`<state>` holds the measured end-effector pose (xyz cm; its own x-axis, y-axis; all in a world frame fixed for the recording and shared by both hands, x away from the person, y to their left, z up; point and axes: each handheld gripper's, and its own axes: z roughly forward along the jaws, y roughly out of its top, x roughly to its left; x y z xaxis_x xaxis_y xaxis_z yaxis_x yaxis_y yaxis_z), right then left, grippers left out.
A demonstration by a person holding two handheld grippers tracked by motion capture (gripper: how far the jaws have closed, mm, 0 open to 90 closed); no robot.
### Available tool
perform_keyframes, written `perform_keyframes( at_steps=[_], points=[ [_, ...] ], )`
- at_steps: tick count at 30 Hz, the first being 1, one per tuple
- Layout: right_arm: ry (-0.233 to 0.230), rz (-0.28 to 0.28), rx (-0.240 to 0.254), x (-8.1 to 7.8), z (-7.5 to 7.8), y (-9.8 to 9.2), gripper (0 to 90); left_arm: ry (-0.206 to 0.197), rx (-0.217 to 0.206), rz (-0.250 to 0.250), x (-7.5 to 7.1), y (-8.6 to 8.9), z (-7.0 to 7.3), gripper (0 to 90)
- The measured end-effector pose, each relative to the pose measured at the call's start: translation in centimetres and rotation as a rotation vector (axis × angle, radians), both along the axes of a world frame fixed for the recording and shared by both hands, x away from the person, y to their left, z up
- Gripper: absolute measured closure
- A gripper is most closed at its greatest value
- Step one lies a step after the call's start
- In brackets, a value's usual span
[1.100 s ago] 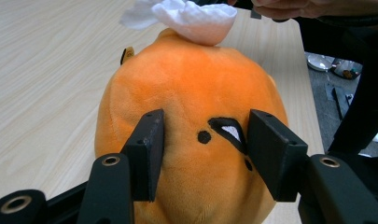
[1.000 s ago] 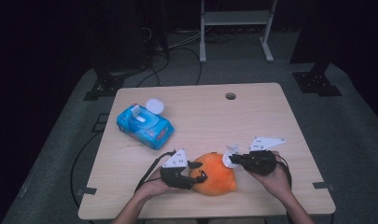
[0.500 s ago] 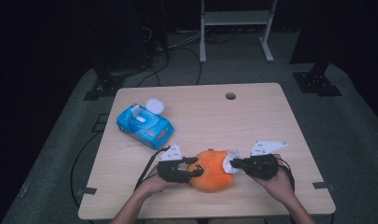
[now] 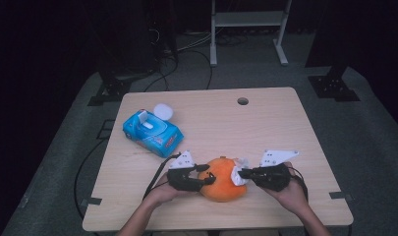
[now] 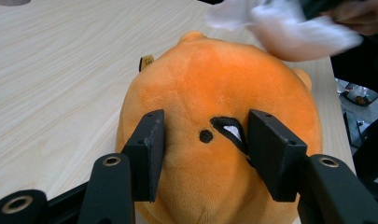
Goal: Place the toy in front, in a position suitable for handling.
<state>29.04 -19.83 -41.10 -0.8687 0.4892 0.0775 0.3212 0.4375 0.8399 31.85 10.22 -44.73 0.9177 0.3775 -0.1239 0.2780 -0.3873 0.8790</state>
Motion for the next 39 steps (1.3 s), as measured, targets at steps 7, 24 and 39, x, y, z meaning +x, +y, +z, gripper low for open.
perform_keyframes(
  at_steps=[7, 24, 39],
  points=[
    [0.004, 0.03, -0.037, 0.0, -0.5, 1.3, 87.8, -0.008, -0.005, 0.001, -0.1, -0.1, 0.7, 41.5],
    [-0.049, 0.028, 0.01, -0.8, 0.8, 1.4, 88.0, 0.035, -0.051, -0.018, -0.1, -0.3, 1.1, 53.8],
    [-0.087, 0.072, -0.072, -1.8, 0.6, 2.8, 88.0, 0.052, -0.081, 0.023, 0.2, -0.4, 0.8, 53.3]
  ],
)
